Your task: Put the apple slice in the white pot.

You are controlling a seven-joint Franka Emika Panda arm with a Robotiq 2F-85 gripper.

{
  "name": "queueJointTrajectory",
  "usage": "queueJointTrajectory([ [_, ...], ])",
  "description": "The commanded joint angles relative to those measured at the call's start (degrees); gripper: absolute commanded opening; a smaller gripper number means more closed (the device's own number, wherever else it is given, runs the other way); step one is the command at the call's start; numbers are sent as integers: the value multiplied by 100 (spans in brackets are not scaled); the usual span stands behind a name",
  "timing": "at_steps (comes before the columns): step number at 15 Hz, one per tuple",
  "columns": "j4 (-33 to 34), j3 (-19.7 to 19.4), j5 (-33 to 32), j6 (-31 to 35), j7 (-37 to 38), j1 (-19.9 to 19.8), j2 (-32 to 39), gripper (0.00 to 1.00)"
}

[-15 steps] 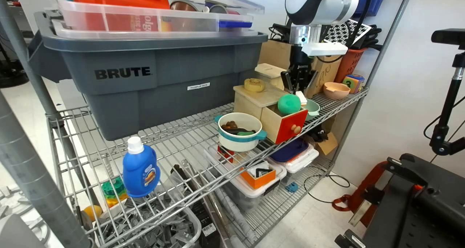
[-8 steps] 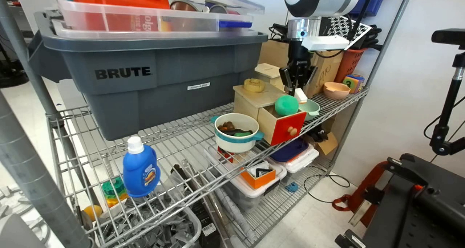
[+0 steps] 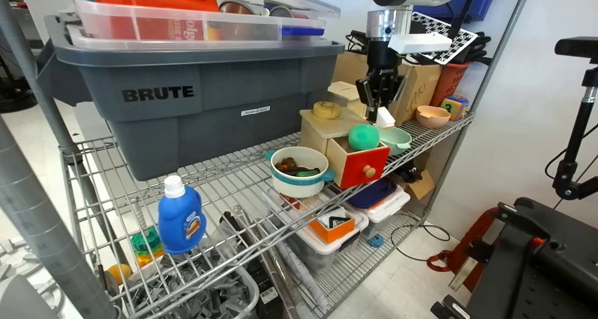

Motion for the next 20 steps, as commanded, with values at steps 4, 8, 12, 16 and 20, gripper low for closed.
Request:
queueJointTrajectory([
  [4,-489,67,-156,146,102,93,-480,8],
  [8,-532,93,-265,118,227,253,-570,8],
  [12,-444,117,-452,48,496,561,-596,8],
  [16,-355,164,-625,6,754,847,-588,8],
  [20,-311,182,-695,10,873,995,-502,8],
])
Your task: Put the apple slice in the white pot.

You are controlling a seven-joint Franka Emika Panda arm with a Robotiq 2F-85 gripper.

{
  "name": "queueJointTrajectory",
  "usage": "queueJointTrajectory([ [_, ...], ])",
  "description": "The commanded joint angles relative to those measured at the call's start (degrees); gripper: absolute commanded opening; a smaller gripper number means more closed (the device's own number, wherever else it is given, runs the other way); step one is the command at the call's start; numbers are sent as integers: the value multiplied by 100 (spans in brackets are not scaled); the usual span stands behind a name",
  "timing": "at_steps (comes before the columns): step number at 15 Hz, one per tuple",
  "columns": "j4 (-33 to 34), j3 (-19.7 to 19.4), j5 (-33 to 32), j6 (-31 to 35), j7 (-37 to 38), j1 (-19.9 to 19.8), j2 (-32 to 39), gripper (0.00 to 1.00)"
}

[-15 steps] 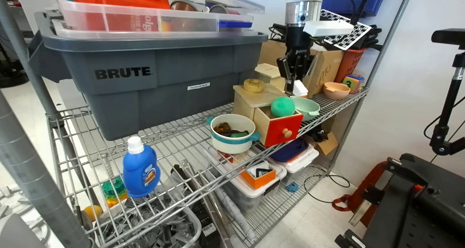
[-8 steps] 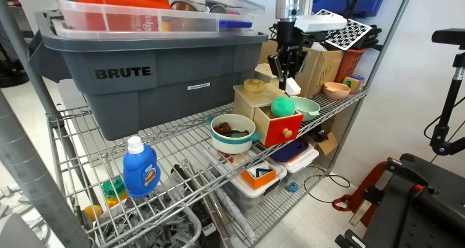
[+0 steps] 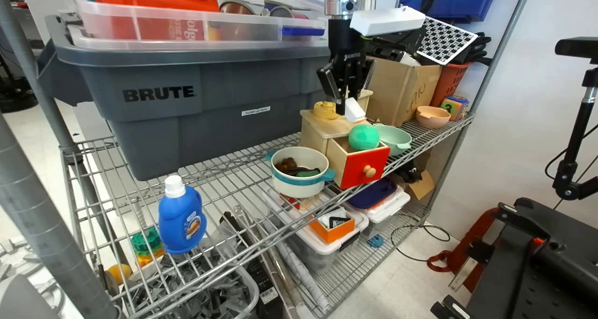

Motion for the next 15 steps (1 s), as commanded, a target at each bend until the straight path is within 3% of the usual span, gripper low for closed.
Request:
queueJointTrajectory([
  [1,-9,46,-178,4,168,63,-8,8],
  [15,560,265,-171,-190,276,481,479,8],
])
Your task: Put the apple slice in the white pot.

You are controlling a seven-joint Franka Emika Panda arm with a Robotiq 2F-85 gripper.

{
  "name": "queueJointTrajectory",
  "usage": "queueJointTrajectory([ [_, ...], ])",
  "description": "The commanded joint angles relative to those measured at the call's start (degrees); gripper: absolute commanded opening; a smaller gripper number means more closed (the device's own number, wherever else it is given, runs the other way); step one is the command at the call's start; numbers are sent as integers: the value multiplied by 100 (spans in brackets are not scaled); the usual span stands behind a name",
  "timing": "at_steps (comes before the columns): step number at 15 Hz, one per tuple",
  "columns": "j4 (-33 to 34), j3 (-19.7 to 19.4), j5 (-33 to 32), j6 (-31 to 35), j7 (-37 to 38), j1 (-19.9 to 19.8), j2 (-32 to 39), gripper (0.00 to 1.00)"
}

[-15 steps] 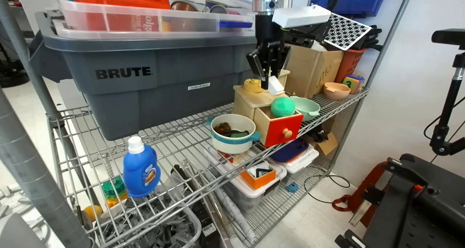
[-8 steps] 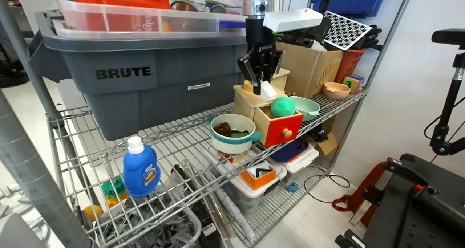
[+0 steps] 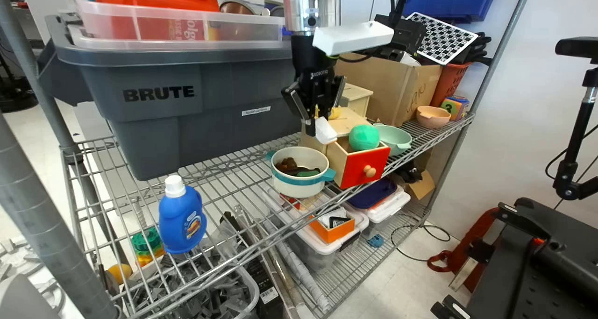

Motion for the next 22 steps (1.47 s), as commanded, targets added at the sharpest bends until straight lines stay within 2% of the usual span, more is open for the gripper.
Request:
queueJointTrajectory([
  [1,434,16,-133,-199,126,19,187,8],
  [10,922,-34,-182,-234,206,62,502,8],
  [11,957,-33,-176,-251,220,67,520,15],
  [12,993,-36,-179,-265,231,75,535,55],
  [14,1044,-48,-191,-278,263,92,554,66],
  [19,1039,-64,-200,-274,313,89,498,100],
  [22,786,-123,-233,-196,428,98,312,100],
])
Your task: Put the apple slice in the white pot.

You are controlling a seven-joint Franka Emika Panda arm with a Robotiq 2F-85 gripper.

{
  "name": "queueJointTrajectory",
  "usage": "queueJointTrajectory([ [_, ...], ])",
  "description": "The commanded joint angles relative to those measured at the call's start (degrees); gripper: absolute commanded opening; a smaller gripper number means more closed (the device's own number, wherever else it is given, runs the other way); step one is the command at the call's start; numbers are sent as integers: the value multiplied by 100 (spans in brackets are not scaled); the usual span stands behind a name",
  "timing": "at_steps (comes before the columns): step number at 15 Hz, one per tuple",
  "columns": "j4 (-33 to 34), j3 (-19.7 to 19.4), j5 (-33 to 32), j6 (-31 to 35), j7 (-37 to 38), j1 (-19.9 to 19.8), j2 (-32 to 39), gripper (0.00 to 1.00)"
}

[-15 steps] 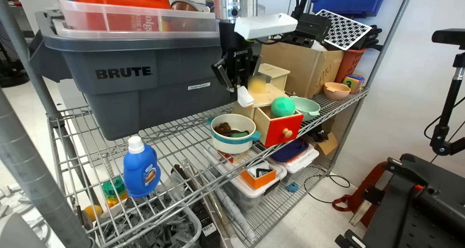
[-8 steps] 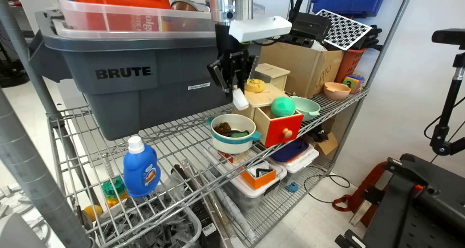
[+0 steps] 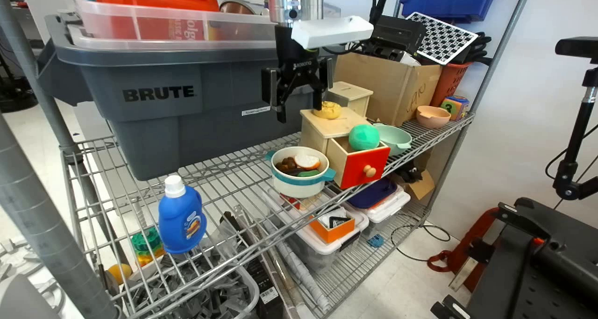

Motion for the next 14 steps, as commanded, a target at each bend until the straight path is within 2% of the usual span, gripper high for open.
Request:
queueJointTrajectory([
  [1,-186,-115,-209,-82,253,56,-221,100],
  [5,-712,-253,-305,70,438,25,-607,100],
  [10,-1673,-355,-578,309,713,85,-1315,100],
  [14,-2579,-283,-864,551,991,165,-1995,100],
])
